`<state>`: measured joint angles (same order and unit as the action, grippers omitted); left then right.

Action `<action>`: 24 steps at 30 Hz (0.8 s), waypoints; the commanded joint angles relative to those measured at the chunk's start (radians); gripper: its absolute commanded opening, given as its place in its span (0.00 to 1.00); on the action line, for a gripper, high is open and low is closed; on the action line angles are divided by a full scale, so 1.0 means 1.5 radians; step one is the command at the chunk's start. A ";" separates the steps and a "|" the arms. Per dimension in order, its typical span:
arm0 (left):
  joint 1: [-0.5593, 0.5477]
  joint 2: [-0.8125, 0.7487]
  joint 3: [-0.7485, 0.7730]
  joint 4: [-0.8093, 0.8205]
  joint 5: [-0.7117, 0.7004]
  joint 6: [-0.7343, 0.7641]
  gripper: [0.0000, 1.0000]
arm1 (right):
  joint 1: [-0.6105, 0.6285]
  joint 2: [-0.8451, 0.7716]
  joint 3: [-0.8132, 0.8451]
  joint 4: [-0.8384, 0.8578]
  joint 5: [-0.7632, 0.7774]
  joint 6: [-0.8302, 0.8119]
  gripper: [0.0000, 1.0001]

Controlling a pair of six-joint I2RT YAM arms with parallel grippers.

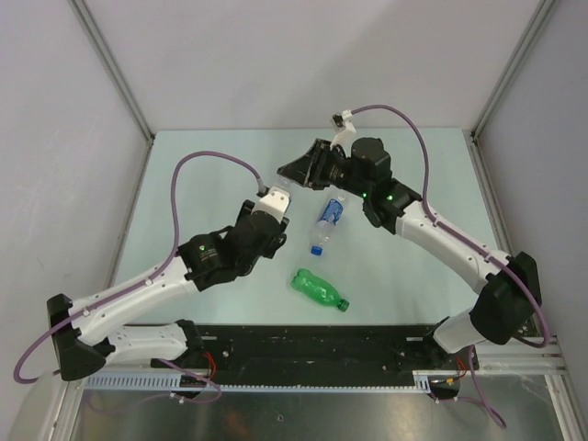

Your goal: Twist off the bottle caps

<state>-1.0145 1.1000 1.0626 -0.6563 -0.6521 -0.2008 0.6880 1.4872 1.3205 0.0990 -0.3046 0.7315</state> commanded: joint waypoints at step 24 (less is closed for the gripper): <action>0.057 -0.145 -0.055 0.235 0.559 0.071 0.00 | -0.042 -0.164 -0.109 0.219 -0.246 -0.029 0.00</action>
<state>-0.9573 0.9081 0.9871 -0.4458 -0.1577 -0.1493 0.6231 1.2961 1.1713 0.3161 -0.5323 0.6861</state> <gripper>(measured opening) 0.588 0.352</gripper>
